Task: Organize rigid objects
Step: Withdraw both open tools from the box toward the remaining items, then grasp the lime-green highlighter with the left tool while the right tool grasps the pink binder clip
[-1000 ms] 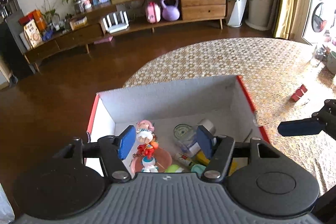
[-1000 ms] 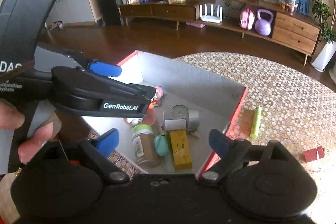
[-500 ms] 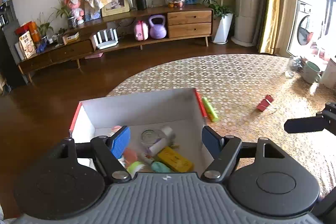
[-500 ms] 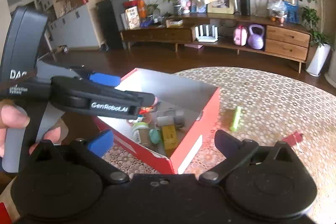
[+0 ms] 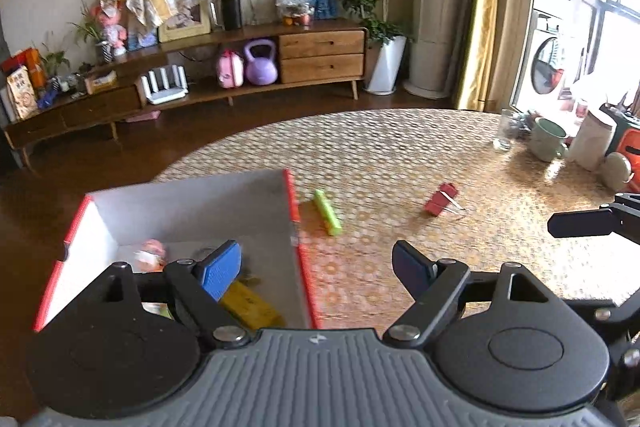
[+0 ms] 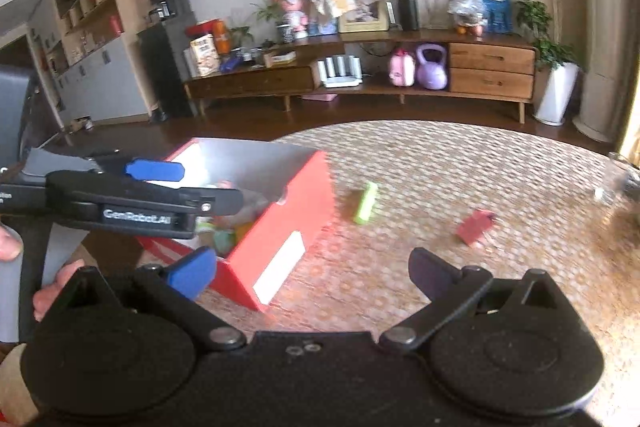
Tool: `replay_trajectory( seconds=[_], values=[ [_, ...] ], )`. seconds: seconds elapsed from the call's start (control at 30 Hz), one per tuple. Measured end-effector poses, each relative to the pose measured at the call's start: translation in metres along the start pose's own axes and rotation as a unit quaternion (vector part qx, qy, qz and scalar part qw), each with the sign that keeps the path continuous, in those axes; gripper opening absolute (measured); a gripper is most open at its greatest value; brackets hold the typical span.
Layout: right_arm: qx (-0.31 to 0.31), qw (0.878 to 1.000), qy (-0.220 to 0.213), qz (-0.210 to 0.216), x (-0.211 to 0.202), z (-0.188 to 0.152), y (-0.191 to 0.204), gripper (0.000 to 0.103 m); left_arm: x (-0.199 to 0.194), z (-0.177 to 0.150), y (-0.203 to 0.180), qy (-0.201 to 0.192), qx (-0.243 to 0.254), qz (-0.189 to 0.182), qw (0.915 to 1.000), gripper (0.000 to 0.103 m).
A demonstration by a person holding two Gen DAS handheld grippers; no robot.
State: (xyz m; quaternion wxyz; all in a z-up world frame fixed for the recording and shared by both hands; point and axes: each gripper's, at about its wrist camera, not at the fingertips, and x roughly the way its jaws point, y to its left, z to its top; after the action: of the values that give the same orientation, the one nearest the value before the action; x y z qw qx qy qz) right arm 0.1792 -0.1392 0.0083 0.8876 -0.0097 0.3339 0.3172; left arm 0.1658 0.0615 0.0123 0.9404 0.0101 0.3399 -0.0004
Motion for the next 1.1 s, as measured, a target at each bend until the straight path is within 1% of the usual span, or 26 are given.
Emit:
replay_trajectory(
  seconds=[0.17,0.37,0.63,0.73,0.83,0.93,1.1],
  values=[
    [0.007,1.0,0.004,-0.028,0.002,-0.01,-0.03,0.102,0.018,-0.004,-0.019,0.006,-0.005,-0.015,0.9999,0.089],
    [0.0,0.998,0.0,-0.064,0.013,-0.013,-0.061,0.102,0.047,0.001,-0.035,0.01,-0.029,-0.009,0.9995,0.092],
    [-0.01,0.996,0.017,-0.09,0.043,-0.015,-0.102,0.102,0.102,0.01,-0.056,0.021,-0.059,0.001,0.998,0.092],
    [-0.022,0.995,0.024,-0.09,0.057,-0.015,-0.112,0.1,0.127,0.013,-0.064,0.028,-0.071,0.02,0.9969,0.092],
    [-0.036,0.995,0.033,-0.087,0.073,-0.014,-0.122,0.099,0.149,0.015,-0.068,0.032,-0.084,0.03,0.9955,0.092],
    [-0.049,0.994,0.044,-0.083,0.089,-0.013,-0.127,0.098,0.171,0.018,-0.075,0.031,-0.076,0.049,0.9955,0.092],
    [-0.065,0.993,0.057,-0.081,0.114,-0.009,-0.133,0.094,0.201,0.023,-0.081,0.036,-0.078,0.057,0.9947,0.092]
  ],
)
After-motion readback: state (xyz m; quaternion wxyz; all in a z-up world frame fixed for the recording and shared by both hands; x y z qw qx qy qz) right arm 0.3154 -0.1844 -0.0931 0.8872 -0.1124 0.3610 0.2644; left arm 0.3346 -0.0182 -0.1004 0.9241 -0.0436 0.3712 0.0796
